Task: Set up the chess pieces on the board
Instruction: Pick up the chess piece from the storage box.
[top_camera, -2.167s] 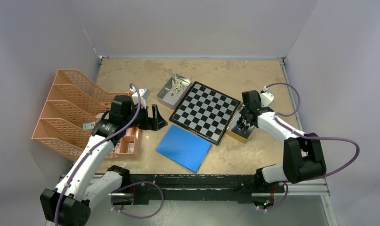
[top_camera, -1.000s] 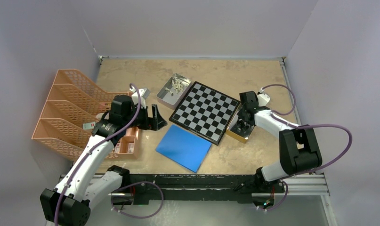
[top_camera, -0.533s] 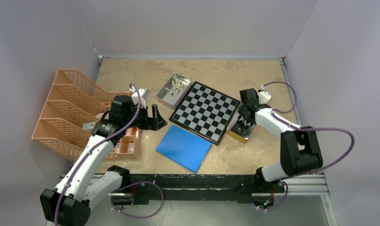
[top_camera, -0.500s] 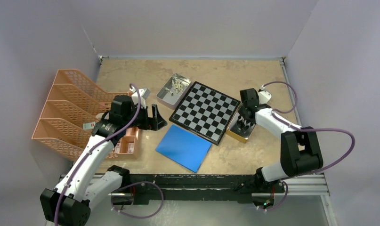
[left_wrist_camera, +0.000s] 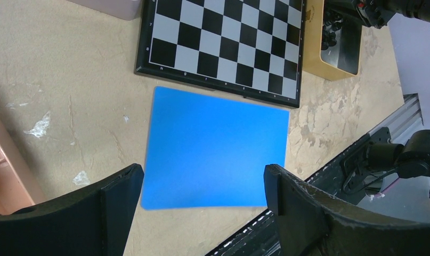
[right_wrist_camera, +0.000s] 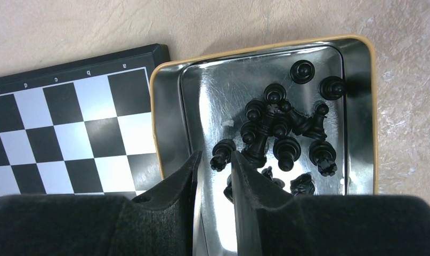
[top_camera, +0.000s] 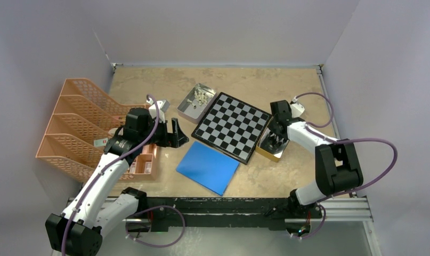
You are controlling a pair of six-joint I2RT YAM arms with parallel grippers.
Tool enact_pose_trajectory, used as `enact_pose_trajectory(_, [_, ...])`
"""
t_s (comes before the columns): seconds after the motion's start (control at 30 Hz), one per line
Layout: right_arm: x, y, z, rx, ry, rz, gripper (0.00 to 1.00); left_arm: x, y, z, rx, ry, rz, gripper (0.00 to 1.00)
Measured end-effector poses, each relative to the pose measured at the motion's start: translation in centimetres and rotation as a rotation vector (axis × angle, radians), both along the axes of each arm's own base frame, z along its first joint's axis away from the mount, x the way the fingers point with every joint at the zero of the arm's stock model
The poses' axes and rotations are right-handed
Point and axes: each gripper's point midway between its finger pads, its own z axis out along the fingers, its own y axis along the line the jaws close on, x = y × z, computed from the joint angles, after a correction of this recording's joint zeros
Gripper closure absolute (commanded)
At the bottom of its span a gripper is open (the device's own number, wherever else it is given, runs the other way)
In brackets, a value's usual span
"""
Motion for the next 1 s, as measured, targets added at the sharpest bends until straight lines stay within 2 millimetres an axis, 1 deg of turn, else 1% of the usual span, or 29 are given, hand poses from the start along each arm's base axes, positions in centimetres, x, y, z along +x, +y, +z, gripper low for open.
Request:
enact_pose_trajectory(0.17, [-0.1, 0.2, -0.5, 0.006, 0.013, 0.006, 0.71, 0.0, 0.1, 0.0, 0.003, 0.001, 0.004, 0.16])
enact_pose_trajectory(0.33, [0.2, 0.4, -0.4, 0.016, 0.004, 0.011, 0.70, 0.0, 0.1, -0.1, 0.004, 0.002, 0.005, 0.16])
enact_pose_trajectory(0.57, [0.2, 0.4, -1.6, 0.012, 0.029, 0.013, 0.72, 0.0, 0.1, -0.1, 0.006, 0.004, 0.006, 0.16])
enact_pose_trajectory(0.87, [0.2, 0.3, -1.6, 0.001, 0.028, 0.021, 0.82, 0.0, 0.1, -0.1, 0.006, 0.003, 0.006, 0.17])
enact_pose_trajectory(0.93, [0.3, 0.3, -1.3, -0.002, 0.023, 0.028, 0.84, 0.0, 0.1, -0.1, 0.006, 0.004, 0.007, 0.17])
enact_pose_trajectory(1.0, [0.3, 0.3, -0.6, -0.004, 0.006, 0.037, 0.86, 0.0, 0.1, -0.1, 0.006, 0.003, 0.007, 0.17])
